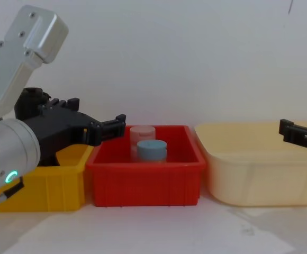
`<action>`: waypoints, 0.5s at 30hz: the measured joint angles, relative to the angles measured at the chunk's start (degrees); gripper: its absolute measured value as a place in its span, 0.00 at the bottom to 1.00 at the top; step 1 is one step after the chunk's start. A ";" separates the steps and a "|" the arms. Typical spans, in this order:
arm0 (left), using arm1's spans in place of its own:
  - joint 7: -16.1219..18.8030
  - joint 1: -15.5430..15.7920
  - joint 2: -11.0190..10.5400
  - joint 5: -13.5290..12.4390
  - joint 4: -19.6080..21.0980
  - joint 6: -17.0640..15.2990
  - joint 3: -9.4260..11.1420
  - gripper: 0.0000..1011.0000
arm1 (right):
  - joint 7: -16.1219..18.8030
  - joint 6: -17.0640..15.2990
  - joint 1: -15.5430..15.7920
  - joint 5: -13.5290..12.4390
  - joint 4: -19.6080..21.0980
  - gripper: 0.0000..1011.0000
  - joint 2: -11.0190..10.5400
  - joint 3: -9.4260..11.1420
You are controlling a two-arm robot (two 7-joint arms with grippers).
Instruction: Pick up the garbage bag with the one hand and transfer it to the other hand.
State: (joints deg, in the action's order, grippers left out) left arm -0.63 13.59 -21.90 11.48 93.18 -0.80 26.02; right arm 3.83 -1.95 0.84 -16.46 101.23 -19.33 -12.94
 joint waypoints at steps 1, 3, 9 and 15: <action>0.00 0.00 0.00 0.00 0.00 0.00 0.00 0.99 | 0.00 0.00 0.00 0.00 0.00 0.99 0.00 0.00; 0.00 0.00 0.00 0.00 0.00 0.00 0.00 0.99 | 0.00 0.00 0.00 0.00 0.00 0.99 0.00 0.00; 0.00 0.00 0.00 0.00 0.00 0.00 0.00 0.99 | 0.00 0.00 0.00 0.00 0.00 0.99 0.00 0.00; 0.00 0.00 0.00 0.00 0.00 0.00 0.00 0.99 | 0.00 0.00 0.00 0.00 0.00 0.99 0.00 0.00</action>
State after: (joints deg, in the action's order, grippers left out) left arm -0.63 13.59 -21.90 11.48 93.18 -0.80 26.02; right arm 3.82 -1.95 0.84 -16.47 101.23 -19.33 -12.94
